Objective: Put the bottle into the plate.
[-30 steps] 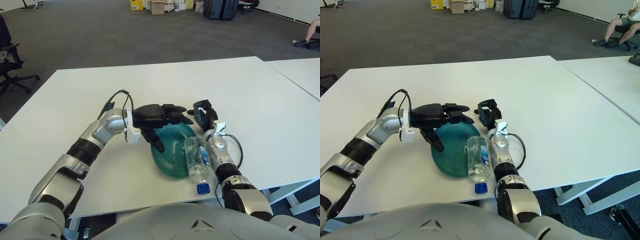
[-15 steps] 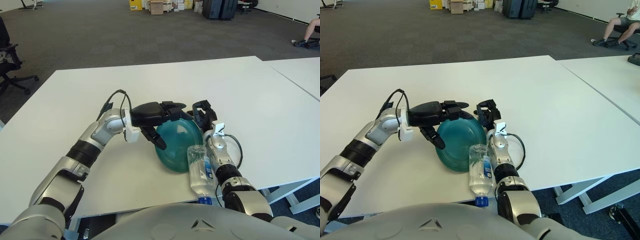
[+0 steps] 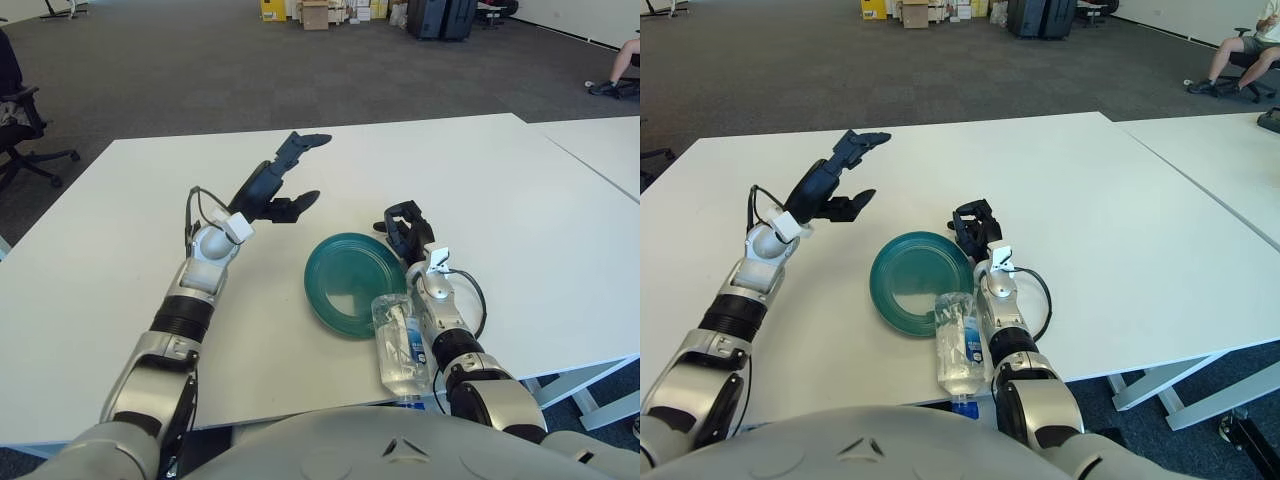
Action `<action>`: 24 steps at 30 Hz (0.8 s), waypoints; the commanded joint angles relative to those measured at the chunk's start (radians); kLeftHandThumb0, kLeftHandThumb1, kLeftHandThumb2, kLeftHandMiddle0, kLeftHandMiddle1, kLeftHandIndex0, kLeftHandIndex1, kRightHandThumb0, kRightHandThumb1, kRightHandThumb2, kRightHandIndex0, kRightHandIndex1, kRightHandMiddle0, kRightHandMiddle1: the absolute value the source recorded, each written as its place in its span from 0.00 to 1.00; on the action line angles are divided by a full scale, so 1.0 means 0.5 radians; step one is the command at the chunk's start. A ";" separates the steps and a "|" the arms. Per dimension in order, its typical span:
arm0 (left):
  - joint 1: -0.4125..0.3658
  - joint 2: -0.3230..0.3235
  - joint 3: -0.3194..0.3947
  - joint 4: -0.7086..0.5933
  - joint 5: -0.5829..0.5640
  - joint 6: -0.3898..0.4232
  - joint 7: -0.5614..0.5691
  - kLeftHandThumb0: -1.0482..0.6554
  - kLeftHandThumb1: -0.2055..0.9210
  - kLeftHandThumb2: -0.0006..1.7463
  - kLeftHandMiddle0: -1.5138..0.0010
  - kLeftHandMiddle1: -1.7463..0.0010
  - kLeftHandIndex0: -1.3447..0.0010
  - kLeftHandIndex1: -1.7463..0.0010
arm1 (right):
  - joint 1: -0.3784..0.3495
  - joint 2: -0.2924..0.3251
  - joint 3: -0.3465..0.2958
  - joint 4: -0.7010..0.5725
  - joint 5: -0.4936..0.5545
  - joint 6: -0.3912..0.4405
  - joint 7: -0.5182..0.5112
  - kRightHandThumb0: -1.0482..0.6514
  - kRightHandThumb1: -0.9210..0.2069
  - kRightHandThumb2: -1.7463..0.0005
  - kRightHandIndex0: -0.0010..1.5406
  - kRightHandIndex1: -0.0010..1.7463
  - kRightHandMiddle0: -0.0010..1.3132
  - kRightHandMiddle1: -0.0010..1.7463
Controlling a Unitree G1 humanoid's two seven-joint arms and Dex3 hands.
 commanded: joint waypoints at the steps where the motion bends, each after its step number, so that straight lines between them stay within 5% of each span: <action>1: -0.053 -0.035 0.038 0.047 -0.001 -0.107 0.062 0.20 1.00 0.58 0.70 0.92 0.99 0.39 | 0.027 -0.009 -0.008 0.026 0.006 0.077 -0.005 0.41 0.00 0.73 0.29 0.63 0.19 0.97; 24: -0.075 -0.080 0.064 0.224 0.021 -0.262 0.107 0.21 1.00 0.62 0.66 0.88 0.91 0.38 | 0.061 -0.019 0.010 -0.040 -0.001 0.115 0.034 0.41 0.00 0.73 0.29 0.64 0.18 0.98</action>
